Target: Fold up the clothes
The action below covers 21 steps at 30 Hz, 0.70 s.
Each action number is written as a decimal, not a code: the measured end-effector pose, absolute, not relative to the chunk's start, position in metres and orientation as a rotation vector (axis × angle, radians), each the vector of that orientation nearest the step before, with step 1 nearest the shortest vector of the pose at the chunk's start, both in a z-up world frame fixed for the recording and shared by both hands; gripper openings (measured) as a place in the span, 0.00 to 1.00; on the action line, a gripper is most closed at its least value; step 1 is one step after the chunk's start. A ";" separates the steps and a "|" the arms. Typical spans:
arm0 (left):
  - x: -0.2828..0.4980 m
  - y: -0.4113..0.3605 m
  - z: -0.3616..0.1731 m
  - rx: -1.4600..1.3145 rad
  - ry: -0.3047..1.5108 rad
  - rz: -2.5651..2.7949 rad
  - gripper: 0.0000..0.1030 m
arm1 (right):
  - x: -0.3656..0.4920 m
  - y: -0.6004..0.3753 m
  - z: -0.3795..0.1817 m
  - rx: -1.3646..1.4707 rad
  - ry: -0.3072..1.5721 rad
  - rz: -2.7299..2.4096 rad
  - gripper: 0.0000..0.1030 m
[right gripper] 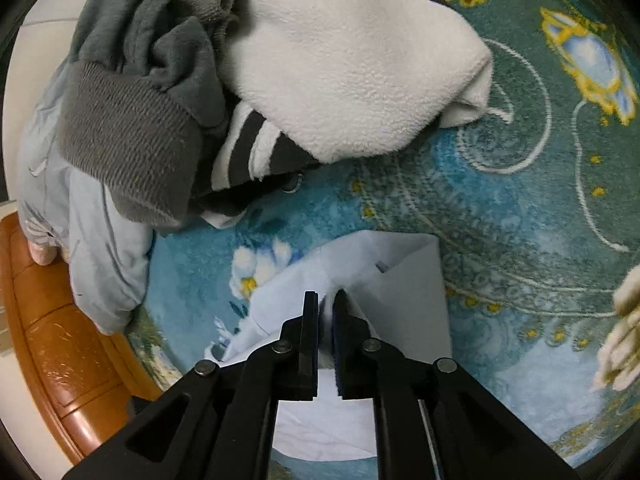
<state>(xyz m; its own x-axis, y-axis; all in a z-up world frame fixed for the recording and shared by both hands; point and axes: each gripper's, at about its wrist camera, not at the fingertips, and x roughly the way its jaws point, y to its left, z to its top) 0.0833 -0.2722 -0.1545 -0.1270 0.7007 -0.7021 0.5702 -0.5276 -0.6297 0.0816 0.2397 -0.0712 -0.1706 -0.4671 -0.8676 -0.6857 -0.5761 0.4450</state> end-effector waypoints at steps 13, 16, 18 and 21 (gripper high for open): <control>0.151 -0.306 -0.127 -1.926 -1.424 1.922 0.44 | 0.164 0.248 -0.052 -1.810 1.289 1.927 0.30; 0.198 -0.307 -0.140 -2.010 -1.468 1.869 0.44 | 0.199 0.248 -0.049 -1.821 1.261 1.917 0.39; 0.230 -0.308 -0.150 -2.067 -1.513 1.827 0.44 | 0.228 0.246 -0.058 -1.819 1.320 1.852 0.46; 0.264 -0.305 -0.163 -2.097 -1.607 1.748 0.45 | 0.266 0.241 -0.072 -1.797 1.413 1.765 0.50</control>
